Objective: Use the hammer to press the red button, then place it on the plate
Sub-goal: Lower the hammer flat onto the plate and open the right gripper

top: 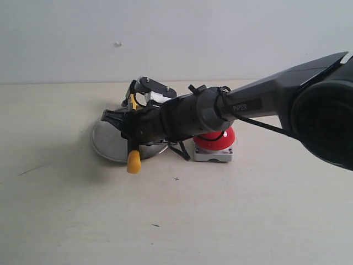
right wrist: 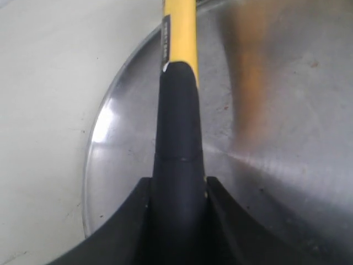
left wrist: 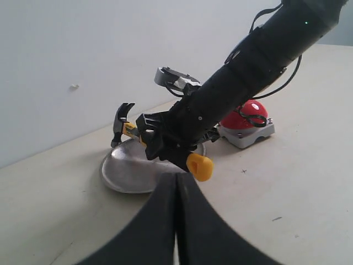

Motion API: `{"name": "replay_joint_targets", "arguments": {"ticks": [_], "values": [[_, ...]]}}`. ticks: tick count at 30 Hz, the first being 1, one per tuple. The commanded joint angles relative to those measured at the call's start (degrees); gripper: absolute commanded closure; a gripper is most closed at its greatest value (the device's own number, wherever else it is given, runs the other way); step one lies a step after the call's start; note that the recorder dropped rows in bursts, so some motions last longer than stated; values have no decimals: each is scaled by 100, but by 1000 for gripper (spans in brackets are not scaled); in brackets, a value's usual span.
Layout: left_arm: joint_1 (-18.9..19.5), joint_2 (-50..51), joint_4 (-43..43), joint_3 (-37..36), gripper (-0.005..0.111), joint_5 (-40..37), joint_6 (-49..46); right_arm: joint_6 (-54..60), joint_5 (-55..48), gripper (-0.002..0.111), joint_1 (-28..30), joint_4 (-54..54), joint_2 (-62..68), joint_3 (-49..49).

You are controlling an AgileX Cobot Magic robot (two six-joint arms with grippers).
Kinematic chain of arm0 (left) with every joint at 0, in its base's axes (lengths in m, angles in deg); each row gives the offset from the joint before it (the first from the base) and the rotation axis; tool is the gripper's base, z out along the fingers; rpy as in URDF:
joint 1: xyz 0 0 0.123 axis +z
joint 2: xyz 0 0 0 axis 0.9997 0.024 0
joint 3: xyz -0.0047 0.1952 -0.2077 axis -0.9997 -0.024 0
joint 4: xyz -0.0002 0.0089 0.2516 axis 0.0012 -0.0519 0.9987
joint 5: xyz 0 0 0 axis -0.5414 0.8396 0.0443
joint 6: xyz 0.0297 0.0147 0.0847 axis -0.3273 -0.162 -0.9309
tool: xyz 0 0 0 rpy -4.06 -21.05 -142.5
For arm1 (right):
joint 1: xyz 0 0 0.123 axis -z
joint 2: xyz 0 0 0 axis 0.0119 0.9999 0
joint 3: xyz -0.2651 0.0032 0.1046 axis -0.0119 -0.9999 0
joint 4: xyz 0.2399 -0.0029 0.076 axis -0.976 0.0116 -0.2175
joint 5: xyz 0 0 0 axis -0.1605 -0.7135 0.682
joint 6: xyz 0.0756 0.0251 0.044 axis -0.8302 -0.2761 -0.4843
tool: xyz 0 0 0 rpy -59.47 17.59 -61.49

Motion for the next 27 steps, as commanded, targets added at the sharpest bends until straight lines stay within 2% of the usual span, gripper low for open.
{"name": "replay_joint_targets", "arguments": {"ticks": [1,8,13,15,22,27], "values": [[-1,-39,14,-17,107,-16,34,359,-210,107,18,63,18,71],[-1,-39,14,-17,107,-16,34,418,-431,92,7,63,18,71],[-1,-39,14,-17,107,-16,24,418,-279,71,7,63,18,71],[-1,-39,14,-17,107,-16,24,418,-170,67,7,63,18,71],[-1,-39,14,-17,107,-16,24,757,442,67,7,63,-68,71],[-1,-39,14,-17,107,-16,24,961,401,68,7,63,-403,-9]]}}
